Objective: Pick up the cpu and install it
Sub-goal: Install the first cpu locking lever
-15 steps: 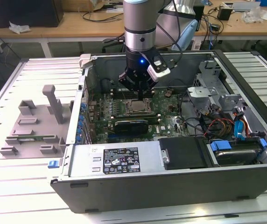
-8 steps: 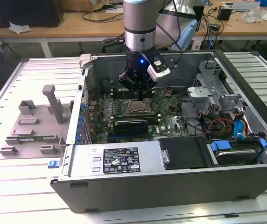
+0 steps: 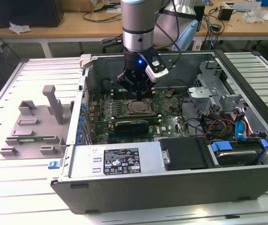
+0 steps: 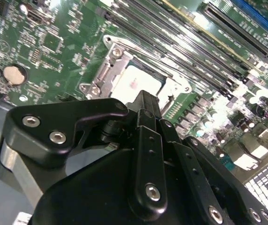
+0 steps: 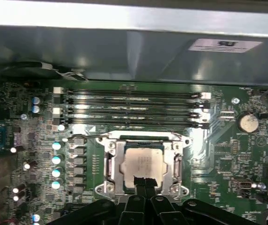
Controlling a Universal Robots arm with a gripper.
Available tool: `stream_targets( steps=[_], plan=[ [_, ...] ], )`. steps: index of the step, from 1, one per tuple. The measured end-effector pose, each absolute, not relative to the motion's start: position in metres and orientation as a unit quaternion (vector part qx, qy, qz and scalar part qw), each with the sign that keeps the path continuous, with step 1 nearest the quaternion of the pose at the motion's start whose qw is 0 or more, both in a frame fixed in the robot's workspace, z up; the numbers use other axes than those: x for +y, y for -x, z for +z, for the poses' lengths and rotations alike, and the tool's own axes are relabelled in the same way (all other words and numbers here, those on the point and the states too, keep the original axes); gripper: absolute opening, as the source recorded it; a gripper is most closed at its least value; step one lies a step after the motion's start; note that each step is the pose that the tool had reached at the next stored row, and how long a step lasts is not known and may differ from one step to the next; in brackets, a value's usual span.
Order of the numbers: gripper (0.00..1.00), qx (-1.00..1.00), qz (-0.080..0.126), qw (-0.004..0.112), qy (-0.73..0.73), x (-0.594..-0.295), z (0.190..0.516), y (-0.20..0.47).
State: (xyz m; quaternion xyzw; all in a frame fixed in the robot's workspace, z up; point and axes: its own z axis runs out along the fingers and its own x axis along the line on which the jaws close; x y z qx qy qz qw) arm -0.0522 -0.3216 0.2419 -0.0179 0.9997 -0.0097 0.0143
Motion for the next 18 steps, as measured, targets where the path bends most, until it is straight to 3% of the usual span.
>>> stream_targets(
  steps=[18],
  plan=[
    [0.11,1.000,-0.010,0.014,0.018,-0.322,0.242,0.116]
  ],
)
